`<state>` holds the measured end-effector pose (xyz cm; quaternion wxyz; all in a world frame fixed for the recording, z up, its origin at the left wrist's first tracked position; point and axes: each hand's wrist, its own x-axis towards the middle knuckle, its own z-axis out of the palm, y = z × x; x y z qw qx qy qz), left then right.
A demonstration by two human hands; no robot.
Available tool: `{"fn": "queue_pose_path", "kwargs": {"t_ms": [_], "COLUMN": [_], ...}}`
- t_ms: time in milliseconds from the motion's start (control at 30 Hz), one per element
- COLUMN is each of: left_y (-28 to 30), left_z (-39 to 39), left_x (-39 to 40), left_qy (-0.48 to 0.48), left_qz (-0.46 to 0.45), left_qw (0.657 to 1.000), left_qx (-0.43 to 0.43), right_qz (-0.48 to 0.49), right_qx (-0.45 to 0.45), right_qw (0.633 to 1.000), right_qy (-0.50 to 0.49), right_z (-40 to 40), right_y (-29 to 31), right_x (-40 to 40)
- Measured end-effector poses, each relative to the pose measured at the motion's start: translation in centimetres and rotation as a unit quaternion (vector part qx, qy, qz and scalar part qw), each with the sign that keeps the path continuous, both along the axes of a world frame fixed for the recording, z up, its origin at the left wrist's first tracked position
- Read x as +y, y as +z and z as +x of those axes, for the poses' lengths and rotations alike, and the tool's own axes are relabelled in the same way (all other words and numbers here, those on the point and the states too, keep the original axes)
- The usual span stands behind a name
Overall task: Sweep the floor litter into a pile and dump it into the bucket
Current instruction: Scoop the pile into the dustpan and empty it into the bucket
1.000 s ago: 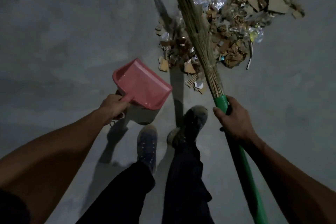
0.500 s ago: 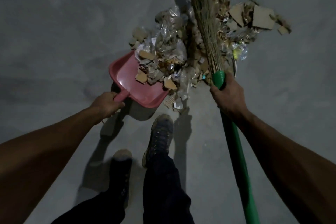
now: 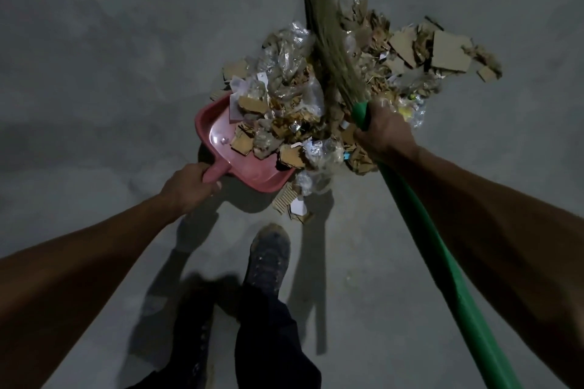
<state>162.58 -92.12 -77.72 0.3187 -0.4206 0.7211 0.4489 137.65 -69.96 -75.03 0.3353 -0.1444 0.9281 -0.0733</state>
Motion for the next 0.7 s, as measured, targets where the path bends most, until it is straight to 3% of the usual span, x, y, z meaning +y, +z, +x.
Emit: {"fn": "queue_pose_path", "kwargs": {"t_ms": [333,533,700], "left_y": [-0.6,-0.6,-0.2], "left_z": [-3.3,-3.8,-4.2], "left_x": [0.1,0.4,0.7], "left_qy": [-0.098,-0.165,-0.199], "left_qz": [-0.061,-0.148,-0.152], "left_qw": [0.993,0.972,0.967], "left_qx": [-0.021,-0.078,-0.052], "right_qz": [-0.004,-0.038,-0.041], "right_qx": [-0.069,0.006,0.077], "right_qw": [0.996,0.999,0.991], "right_qy": [0.056,-0.021,-0.101], "right_z": [11.5,12.0,8.7], "right_y": [-0.4,2.2,3.1], "right_x": [4.9,9.7,13.2]}}
